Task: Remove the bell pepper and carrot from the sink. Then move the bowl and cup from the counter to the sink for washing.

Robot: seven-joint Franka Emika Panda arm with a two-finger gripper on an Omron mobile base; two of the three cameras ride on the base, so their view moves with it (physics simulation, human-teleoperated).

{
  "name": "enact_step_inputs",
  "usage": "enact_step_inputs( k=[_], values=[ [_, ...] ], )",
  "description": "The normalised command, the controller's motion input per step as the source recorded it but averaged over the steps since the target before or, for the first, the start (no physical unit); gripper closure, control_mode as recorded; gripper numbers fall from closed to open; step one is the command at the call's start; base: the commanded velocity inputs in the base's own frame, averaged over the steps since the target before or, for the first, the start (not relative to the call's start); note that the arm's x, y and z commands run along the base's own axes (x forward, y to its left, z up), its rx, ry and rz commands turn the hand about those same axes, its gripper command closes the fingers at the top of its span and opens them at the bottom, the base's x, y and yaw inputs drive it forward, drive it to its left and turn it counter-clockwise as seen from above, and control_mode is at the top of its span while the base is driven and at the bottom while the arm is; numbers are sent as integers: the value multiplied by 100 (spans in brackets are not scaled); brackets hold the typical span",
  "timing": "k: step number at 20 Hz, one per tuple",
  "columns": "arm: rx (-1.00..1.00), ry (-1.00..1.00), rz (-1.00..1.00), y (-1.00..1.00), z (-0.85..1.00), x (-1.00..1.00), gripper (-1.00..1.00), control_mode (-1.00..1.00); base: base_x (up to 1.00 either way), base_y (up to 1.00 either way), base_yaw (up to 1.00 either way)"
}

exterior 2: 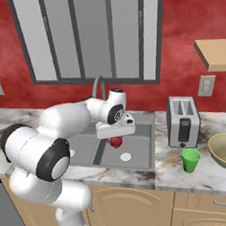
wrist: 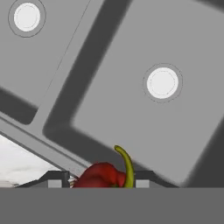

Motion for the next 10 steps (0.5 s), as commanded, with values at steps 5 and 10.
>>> enact_step_inputs(
  k=[5,10],
  values=[
    [-2,-20,-11,34,29,-26,100,-100,0,0,0],
    [-11,-17,-14,42,13,-11,100,-100,0,0,0]
  ],
)
